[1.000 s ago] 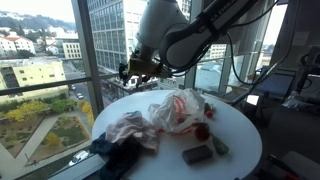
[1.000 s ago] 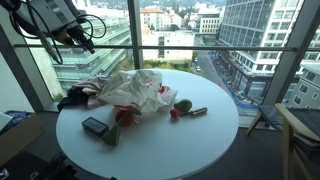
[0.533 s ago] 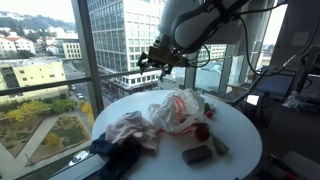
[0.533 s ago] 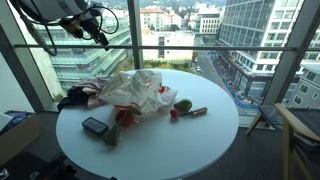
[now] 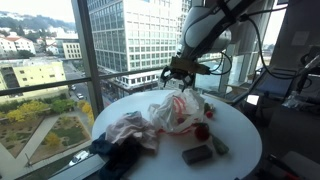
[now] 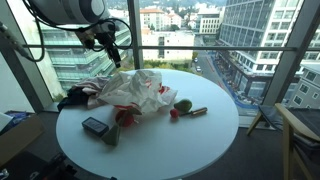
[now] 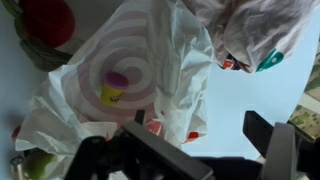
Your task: Remove the items from the plastic, then place them on the table
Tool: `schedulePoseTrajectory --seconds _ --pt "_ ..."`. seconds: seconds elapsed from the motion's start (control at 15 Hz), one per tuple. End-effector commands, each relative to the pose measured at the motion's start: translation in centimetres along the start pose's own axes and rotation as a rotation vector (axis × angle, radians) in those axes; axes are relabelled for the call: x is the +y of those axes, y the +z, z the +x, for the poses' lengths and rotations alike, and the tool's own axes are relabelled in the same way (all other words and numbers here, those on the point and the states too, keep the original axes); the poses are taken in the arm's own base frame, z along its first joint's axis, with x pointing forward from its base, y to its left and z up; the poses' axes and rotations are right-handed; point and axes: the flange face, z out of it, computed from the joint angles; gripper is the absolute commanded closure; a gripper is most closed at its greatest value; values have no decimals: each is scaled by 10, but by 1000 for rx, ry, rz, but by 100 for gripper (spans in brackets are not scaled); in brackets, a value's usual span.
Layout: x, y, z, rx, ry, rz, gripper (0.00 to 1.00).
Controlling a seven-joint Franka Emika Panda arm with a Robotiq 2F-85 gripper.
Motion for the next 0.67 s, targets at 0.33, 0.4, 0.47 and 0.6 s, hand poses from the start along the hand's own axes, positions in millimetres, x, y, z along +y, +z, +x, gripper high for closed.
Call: schedulePoseTrajectory --seconds 0.33,0.4,0.47,0.6 --pt "63 65 13 20 143 -1 0" --pt "68 64 15 37 158 12 0" --pt "73 63 16 48 173 15 0" --pt "83 67 17 48 203 15 0"
